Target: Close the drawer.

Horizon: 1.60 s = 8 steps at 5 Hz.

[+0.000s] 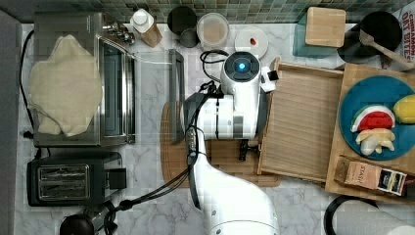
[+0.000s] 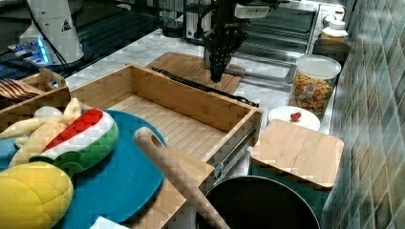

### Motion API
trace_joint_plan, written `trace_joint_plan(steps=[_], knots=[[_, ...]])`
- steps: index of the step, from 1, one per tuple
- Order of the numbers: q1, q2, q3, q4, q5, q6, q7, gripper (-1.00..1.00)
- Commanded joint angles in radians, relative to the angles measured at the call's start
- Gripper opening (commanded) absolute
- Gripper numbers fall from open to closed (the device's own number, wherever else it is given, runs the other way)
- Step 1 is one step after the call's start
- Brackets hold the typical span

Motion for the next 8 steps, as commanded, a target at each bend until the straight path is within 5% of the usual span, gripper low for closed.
trace_joint_plan(steps=[1,2,4,8], knots=[[-0.058,-0.018,-0.019,0.006,-0.063,0.098,-0.202,-1.00],[-0.018,-0.016,-0.078,-0.005,-0.077,0.121,-0.221,-1.00],[-0.105,0.016,-0.043,0.021,0.003,0.079,-0.359,-1.00],[-0.182,0.009,-0.046,-0.037,0.064,0.091,-0.467,-1.00]])
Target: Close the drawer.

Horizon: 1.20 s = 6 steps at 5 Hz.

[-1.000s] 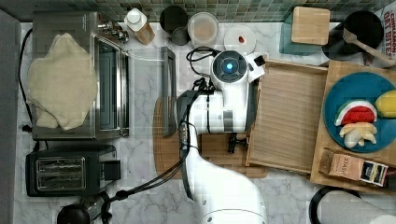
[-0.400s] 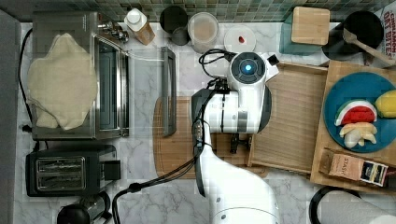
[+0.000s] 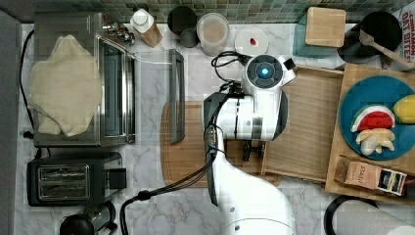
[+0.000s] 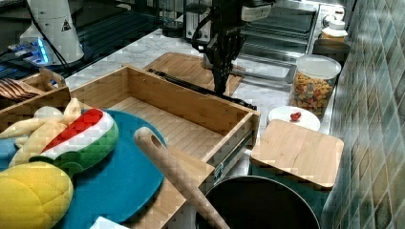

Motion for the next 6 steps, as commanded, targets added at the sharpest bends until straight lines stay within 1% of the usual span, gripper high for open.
trace_joint_plan(steps=[1,2,3,4,5,6], knots=[[-0.111,0.020,-0.057,-0.022,0.047,-0.049,-0.140,-1.00],[-0.152,0.065,-0.069,0.019,0.068,-0.050,-0.234,-1.00],[-0.171,0.090,-0.083,0.030,0.033,-0.045,-0.238,-1.00],[-0.194,0.149,-0.115,0.110,-0.013,-0.118,-0.262,-1.00],[-0.211,0.150,-0.159,0.108,-0.072,-0.076,-0.259,-1.00],[-0.234,0.198,-0.198,0.178,-0.112,-0.090,-0.296,-1.00]])
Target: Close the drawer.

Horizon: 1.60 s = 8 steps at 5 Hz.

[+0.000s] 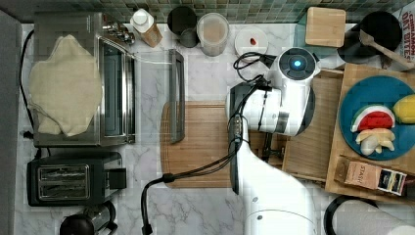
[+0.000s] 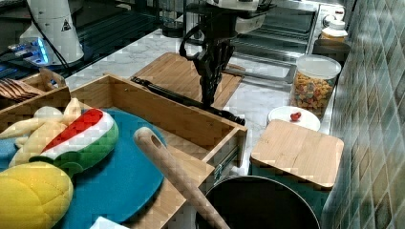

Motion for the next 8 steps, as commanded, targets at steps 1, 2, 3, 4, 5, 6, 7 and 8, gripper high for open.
trace_joint_plan(steps=[1,2,3,4,5,6,7,8], knots=[[-0.199,0.161,-0.200,0.098,-0.120,0.039,-0.171,-1.00],[-0.220,0.211,-0.233,0.147,-0.098,0.029,-0.196,-1.00],[-0.222,0.230,-0.259,0.169,-0.124,0.012,-0.138,-1.00],[-0.216,0.241,-0.288,0.192,-0.135,-0.037,-0.133,-1.00],[-0.216,0.241,-0.289,0.192,-0.134,-0.037,-0.134,-1.00],[-0.217,0.240,-0.288,0.192,-0.135,-0.037,-0.133,-1.00],[-0.218,0.240,-0.286,0.192,-0.136,-0.037,-0.132,-1.00],[-0.219,0.239,-0.285,0.192,-0.137,-0.038,-0.132,-1.00]])
